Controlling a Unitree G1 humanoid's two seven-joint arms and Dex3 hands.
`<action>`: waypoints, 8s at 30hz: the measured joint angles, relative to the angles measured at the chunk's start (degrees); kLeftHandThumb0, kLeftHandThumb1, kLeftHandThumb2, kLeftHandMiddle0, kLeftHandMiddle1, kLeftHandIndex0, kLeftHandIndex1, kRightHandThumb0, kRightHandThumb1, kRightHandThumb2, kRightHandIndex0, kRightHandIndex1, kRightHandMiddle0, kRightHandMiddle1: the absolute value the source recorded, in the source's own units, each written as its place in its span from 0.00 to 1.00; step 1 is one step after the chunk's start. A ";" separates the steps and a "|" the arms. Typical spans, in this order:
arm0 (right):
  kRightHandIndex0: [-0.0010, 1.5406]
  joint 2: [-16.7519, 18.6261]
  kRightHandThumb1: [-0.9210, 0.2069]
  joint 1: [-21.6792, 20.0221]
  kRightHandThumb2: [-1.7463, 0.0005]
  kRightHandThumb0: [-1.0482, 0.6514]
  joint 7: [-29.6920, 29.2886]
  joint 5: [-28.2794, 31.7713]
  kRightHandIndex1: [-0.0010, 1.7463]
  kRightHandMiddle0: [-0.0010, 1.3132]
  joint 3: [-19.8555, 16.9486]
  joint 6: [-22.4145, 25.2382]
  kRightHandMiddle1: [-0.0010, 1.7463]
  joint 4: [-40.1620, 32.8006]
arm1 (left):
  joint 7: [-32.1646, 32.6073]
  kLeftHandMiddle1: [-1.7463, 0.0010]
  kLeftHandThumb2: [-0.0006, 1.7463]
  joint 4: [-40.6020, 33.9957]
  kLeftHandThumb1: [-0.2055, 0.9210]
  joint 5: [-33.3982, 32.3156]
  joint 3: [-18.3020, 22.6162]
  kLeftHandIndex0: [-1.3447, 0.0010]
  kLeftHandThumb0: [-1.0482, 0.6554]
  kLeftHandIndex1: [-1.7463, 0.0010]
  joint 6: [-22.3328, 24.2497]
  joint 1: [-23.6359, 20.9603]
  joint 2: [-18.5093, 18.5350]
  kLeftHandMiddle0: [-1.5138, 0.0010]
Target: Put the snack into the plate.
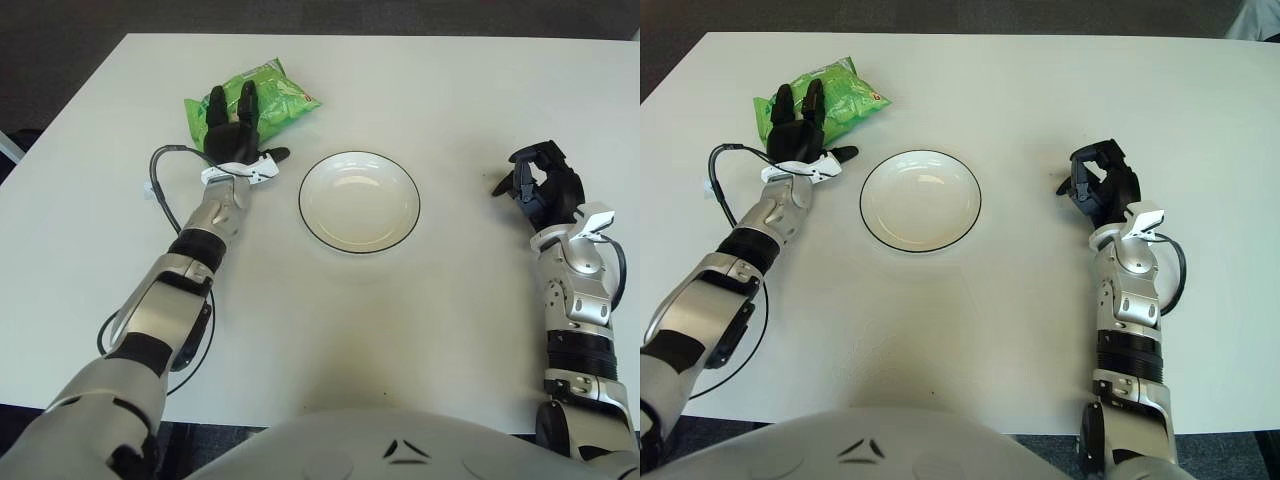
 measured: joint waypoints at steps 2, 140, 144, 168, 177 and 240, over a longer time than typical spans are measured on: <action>0.43 0.00 0.10 0.01 0.62 0.40 0.00 0.00 1.00 0.22 0.07 0.00 0.99 0.00 | 0.88 1.00 0.17 2.13 1.00 -0.03 -0.46 0.93 0.02 0.99 -0.40 -1.03 -0.15 1.00; 0.48 -1.60 0.14 -1.47 0.62 0.40 0.95 -0.54 0.95 0.27 0.77 -1.02 0.96 3.78 | 53.28 0.00 0.45 -17.38 0.72 22.98 -6.55 0.47 0.60 0.00 -43.32 1.60 13.19 0.41; 0.48 -1.62 0.14 -1.51 0.62 0.40 0.94 -0.74 0.95 0.27 0.97 -1.02 0.96 3.77 | 54.44 0.00 0.45 -16.77 0.72 24.85 -7.28 0.48 0.60 0.00 -41.94 0.08 12.98 0.41; 0.49 -1.45 0.11 -1.35 0.65 0.40 0.11 -1.87 0.93 0.28 1.72 -0.07 0.94 2.52 | 49.07 0.00 0.52 -15.94 0.67 26.94 -14.46 0.47 0.63 0.00 -39.80 -6.12 4.07 0.36; 0.50 -1.50 0.10 -1.06 0.67 0.40 -0.26 -2.14 0.92 0.29 1.95 0.21 0.93 1.92 | 44.68 0.00 0.53 -15.93 0.67 24.20 -14.79 0.47 0.64 0.00 -40.70 -4.76 0.99 0.37; 0.49 -1.90 0.08 -0.57 0.71 0.40 -1.38 -2.77 0.91 0.30 2.74 0.67 0.91 1.18 | -23.78 0.23 0.10 -38.49 1.00 -24.79 15.55 0.65 0.61 0.30 -60.65 12.26 6.63 0.59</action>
